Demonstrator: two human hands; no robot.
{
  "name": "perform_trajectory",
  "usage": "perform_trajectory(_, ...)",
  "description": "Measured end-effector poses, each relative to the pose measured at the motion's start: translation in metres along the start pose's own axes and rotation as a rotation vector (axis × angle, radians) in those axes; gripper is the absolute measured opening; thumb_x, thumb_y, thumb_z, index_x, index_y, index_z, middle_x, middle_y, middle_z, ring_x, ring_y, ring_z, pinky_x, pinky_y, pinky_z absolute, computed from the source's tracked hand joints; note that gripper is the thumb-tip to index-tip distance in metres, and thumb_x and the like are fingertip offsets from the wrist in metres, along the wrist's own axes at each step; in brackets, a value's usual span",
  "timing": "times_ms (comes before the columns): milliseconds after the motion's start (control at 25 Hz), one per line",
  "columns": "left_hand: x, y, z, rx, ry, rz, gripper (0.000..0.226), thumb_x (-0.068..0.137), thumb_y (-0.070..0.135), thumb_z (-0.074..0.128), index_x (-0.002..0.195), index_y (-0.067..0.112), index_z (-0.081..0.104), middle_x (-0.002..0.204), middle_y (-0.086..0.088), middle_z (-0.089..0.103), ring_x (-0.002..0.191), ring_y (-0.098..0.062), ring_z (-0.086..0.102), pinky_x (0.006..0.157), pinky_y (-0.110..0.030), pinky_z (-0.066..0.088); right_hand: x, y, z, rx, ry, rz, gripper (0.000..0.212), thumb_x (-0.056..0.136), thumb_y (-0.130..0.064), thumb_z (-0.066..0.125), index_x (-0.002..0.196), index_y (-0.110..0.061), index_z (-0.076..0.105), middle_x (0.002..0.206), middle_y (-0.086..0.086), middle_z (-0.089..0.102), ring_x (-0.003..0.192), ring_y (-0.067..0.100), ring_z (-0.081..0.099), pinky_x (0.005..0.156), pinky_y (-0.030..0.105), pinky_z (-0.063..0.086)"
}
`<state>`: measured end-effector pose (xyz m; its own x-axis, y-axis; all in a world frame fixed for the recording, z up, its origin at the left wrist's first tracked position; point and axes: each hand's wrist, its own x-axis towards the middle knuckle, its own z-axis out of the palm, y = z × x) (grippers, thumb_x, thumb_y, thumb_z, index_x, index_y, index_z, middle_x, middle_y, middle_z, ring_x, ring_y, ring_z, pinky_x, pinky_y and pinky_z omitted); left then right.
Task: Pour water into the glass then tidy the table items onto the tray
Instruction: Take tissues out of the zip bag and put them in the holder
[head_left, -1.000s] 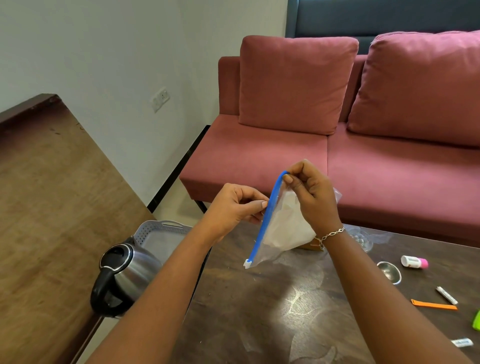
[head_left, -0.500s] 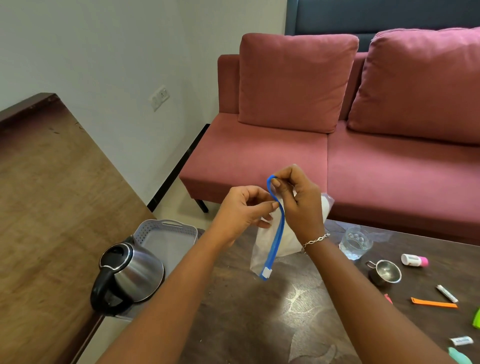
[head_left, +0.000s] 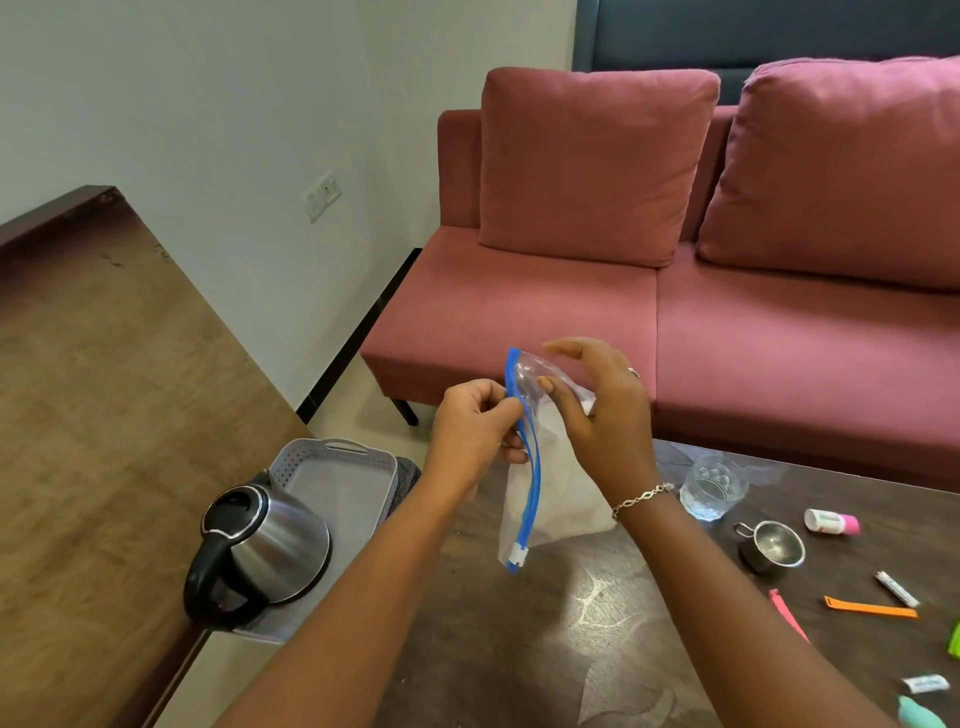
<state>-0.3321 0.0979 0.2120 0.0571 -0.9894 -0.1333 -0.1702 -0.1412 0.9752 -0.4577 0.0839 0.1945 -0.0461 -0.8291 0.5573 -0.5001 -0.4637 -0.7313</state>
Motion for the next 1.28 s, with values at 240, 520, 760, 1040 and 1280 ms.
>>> perform_trajectory(240,-0.001,0.0,-0.002,-0.064,0.02,-0.04,0.011,0.085,-0.003,0.05,0.076,0.001,0.056,0.063,-0.011,0.059,0.044,-0.008,0.059,0.044,-0.022,0.054,-0.022,-0.007,0.002,0.083,-0.198,0.173,0.011,0.078,-0.014,0.069,0.087,-0.015,0.062,0.077,-0.001,0.067,0.07,0.013,0.065,0.064,0.023,0.054)
perform_trajectory(520,-0.003,-0.011,-0.01,0.351,0.247,0.016,0.021,0.078,0.005,0.052,0.06,0.011,0.043,0.056,-0.005,0.05,0.058,-0.033,0.06,0.055,-0.036,0.053,-0.023,0.003,-0.002,-0.102,-0.075,0.132,0.025,0.071,0.011,0.054,0.067,-0.013,0.055,0.062,-0.004,0.053,0.051,0.007,0.041,0.052,0.019,0.032)
perform_trajectory(760,-0.015,-0.023,-0.007,0.728,0.165,0.463,0.028,0.069,-0.009,0.056,0.093,0.004,0.055,0.122,-0.012,0.049,0.111,-0.029,0.051,0.08,-0.04,0.05,-0.024,0.009,-0.004,-0.185,-0.138,-0.041,0.025,0.073,0.015,0.055,0.069,-0.007,0.067,0.079,0.006,0.069,0.067,0.024,0.063,0.061,0.029,0.048)
perform_trajectory(1040,-0.011,-0.022,-0.007,0.946,0.119,0.739,0.023,0.073,0.001,0.066,0.093,0.01,0.071,0.103,-0.003,0.071,0.105,-0.024,0.059,0.08,-0.048,0.047,-0.022,0.009,-0.013,-0.27,-0.163,-0.185,0.019,0.071,0.009,0.058,0.071,-0.005,0.071,0.076,0.01,0.069,0.068,0.027,0.064,0.064,0.023,0.047)
perform_trajectory(1280,-0.014,-0.024,-0.003,0.908,0.08,0.619,0.055,0.066,-0.01,0.055,0.119,0.004,0.057,0.127,-0.007,0.057,0.11,-0.028,0.046,0.079,-0.04,0.053,-0.03,0.005,-0.014,-0.492,-0.311,-0.061,0.026,0.061,-0.027,0.082,0.075,-0.007,0.072,0.113,0.018,0.063,0.103,0.037,0.059,0.079,0.047,0.048)
